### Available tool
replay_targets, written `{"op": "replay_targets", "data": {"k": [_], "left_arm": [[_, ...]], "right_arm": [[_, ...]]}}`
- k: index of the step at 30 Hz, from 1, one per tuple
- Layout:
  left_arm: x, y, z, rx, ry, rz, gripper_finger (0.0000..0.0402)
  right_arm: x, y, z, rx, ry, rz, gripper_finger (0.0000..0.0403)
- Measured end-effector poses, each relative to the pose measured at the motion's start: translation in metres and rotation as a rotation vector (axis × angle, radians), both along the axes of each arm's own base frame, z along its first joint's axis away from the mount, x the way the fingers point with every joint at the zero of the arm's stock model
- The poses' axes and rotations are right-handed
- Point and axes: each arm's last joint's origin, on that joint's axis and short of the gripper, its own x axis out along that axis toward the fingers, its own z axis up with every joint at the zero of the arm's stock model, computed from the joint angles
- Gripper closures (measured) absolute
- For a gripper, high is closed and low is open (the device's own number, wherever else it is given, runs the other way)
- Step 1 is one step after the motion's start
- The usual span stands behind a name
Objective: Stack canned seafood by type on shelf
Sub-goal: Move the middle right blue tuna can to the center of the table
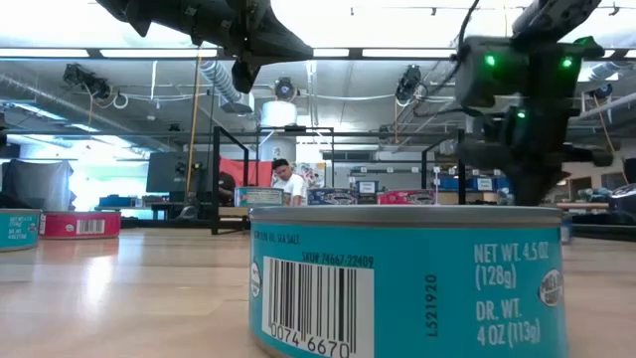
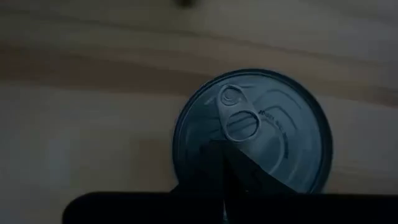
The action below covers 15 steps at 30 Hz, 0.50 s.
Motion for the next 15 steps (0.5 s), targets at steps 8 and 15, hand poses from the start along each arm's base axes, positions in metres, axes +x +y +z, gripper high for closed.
{"op": "replay_targets", "data": {"k": [8,15], "left_arm": [[-0.001,0.0,-0.003,0.003,0.006,0.012,0.0398],[-0.009,0.0,-0.027,-0.008,-0.042,0.015,0.0398]], "right_arm": [[0.033,0.016,0.003,0.017,-0.288,0.193,0.0402],[0.064,0.027,-0.016,0.036,-0.415,0.3,0.0402]]}}
